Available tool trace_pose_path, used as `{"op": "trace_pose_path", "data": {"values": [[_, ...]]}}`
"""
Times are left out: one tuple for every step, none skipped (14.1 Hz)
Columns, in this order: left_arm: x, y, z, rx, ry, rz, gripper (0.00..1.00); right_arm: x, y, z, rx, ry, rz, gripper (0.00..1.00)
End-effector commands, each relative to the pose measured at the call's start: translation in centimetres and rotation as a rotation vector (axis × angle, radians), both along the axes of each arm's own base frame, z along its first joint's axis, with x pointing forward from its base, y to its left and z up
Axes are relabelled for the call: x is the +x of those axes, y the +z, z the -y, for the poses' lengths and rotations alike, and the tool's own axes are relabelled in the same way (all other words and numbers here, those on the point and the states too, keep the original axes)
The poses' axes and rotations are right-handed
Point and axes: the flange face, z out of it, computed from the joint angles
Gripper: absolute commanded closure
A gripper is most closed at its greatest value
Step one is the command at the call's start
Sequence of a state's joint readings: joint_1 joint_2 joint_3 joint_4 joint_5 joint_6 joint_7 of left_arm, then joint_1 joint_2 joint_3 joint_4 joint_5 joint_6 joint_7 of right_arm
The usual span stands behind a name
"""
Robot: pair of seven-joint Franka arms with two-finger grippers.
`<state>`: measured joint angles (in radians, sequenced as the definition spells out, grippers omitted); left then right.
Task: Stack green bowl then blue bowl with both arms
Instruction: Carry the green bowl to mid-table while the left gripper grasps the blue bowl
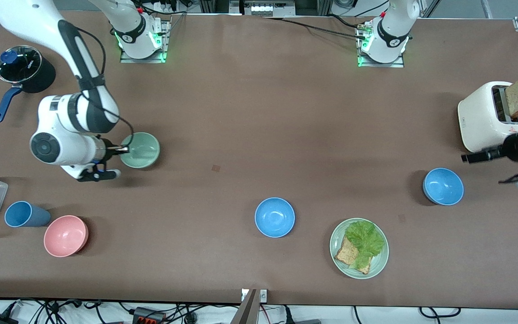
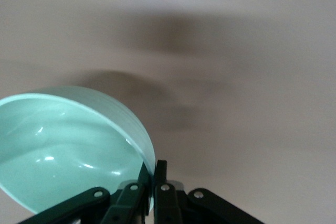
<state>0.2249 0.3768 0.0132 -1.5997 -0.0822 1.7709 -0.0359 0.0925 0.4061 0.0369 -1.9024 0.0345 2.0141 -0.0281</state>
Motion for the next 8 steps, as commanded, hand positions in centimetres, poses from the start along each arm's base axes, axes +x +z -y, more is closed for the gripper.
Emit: {"op": "trace_pose_path", "data": {"values": [[1.9, -6.6, -3.3, 0.008, -0.040, 0.035, 0.00, 0.2, 2.4, -8.7, 0.021, 0.037, 0.025, 1.00], [2.0, -8.6, -4.0, 0.012, -0.028, 0.035, 0.00, -0.3, 2.2, -13.1, 0.010, 0.040, 0.034, 1.00], [2.1, -10.1, -3.9, 0.009, -0.026, 0.023, 0.00, -1.0, 2.1, -17.8, -0.008, 0.021, 0.043, 1.00], [2.2, -11.1, -3.9, 0.011, -0.026, 0.023, 0.00, -1.8, 1.8, -21.4, -0.021, 0.003, 0.052, 1.00], [2.4, -11.9, -4.1, 0.032, -0.039, 0.026, 0.00, -2.6, 1.5, -24.9, -0.026, -0.012, 0.058, 1.00], [2.7, -12.5, -4.3, 0.073, -0.069, 0.032, 0.00, -3.4, 1.0, -27.7, -0.004, -0.044, 0.040, 1.00], [3.0, -12.8, -4.2, 0.105, -0.096, 0.044, 0.00, -4.3, 0.3, -29.7, 0.039, -0.082, 0.001, 1.00], [3.0, -13.3, -4.2, 0.109, -0.099, 0.041, 0.00, -4.9, 0.0, -31.5, 0.081, -0.098, -0.020, 1.00]]}}
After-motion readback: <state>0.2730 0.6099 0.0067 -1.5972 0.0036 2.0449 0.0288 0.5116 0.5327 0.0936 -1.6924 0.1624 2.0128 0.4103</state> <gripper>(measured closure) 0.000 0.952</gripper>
